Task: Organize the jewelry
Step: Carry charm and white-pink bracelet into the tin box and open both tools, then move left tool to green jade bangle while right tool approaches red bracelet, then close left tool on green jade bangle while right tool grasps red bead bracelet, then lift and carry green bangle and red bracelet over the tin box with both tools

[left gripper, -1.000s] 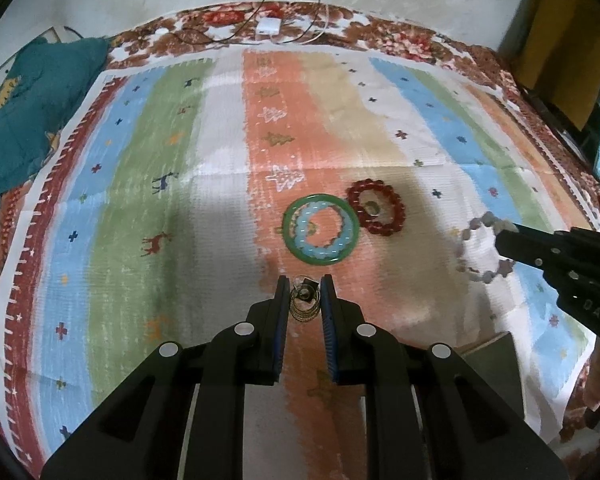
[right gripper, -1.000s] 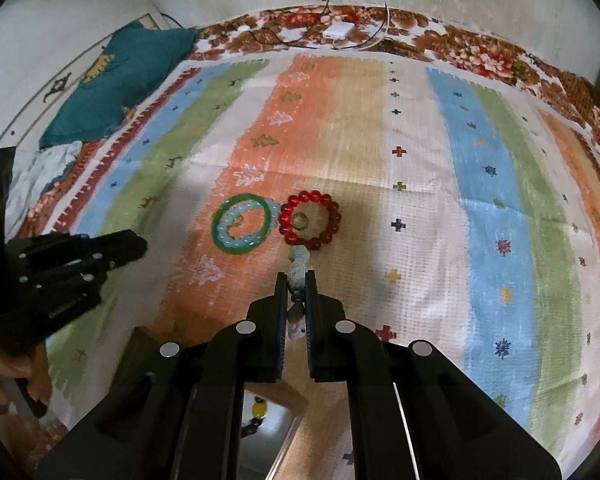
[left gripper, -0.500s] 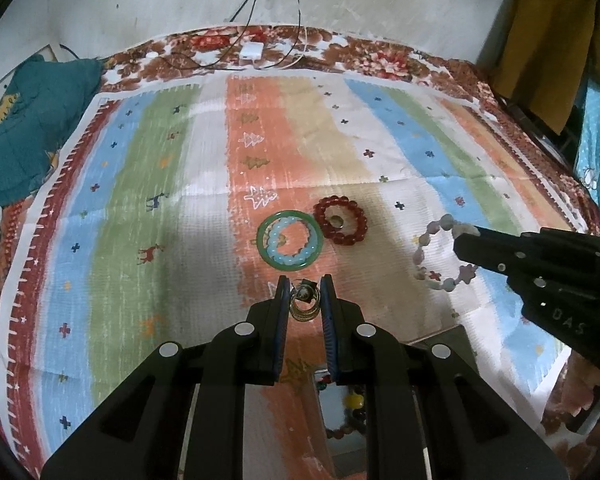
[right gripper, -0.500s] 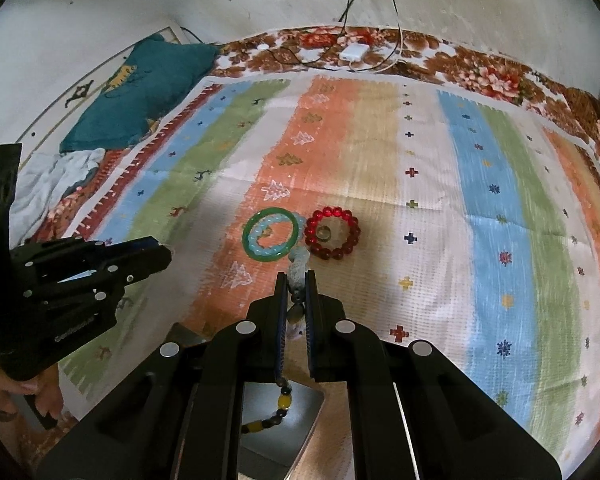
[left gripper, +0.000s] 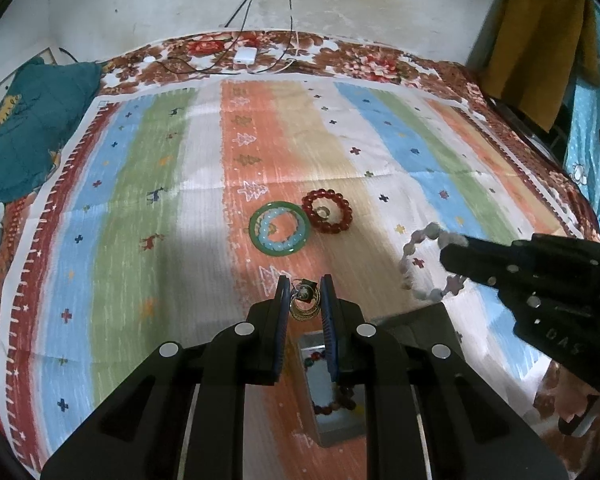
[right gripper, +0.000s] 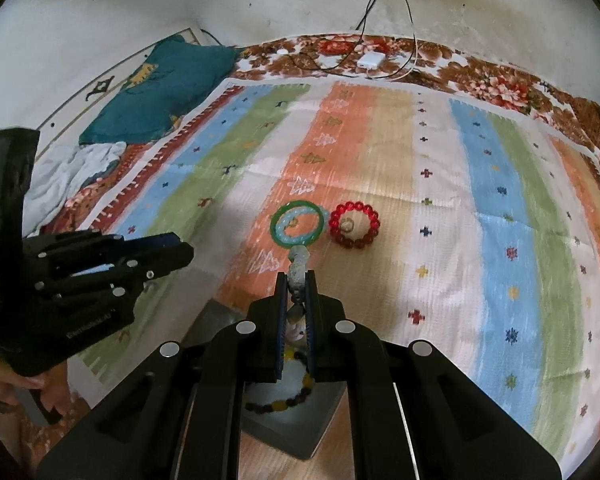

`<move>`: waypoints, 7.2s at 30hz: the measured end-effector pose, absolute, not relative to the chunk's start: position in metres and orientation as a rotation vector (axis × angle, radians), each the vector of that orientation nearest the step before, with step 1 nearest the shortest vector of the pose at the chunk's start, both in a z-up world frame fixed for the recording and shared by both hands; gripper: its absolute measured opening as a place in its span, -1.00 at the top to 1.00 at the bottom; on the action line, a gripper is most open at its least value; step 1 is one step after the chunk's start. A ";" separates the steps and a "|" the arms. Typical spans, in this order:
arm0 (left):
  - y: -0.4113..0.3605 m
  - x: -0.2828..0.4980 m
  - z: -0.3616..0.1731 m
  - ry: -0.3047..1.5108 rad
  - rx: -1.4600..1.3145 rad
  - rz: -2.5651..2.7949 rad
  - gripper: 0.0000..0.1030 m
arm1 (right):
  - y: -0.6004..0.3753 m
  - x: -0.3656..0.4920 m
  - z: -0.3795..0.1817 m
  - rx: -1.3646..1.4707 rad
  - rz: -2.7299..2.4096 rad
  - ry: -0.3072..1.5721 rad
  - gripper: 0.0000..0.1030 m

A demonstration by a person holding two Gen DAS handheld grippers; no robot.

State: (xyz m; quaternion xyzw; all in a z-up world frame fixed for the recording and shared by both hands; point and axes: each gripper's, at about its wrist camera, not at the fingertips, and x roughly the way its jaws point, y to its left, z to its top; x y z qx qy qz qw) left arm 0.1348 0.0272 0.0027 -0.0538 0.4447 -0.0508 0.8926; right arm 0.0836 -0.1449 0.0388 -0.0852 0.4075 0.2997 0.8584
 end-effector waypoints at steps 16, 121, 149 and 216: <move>0.002 0.099 0.008 0.910 -0.102 -0.165 0.71 | -0.151 0.052 0.033 -0.170 0.675 0.871 0.82; 0.076 0.264 -0.105 1.016 -0.002 0.011 -0.16 | -0.134 0.251 -0.059 -0.124 0.451 1.073 -0.19; 0.074 0.275 -0.126 1.050 0.062 0.006 0.53 | -0.113 0.262 -0.086 -0.281 0.481 1.048 0.54; 0.056 0.184 -0.021 0.909 -0.055 0.034 0.86 | -0.119 0.135 0.019 -0.254 0.588 0.895 0.73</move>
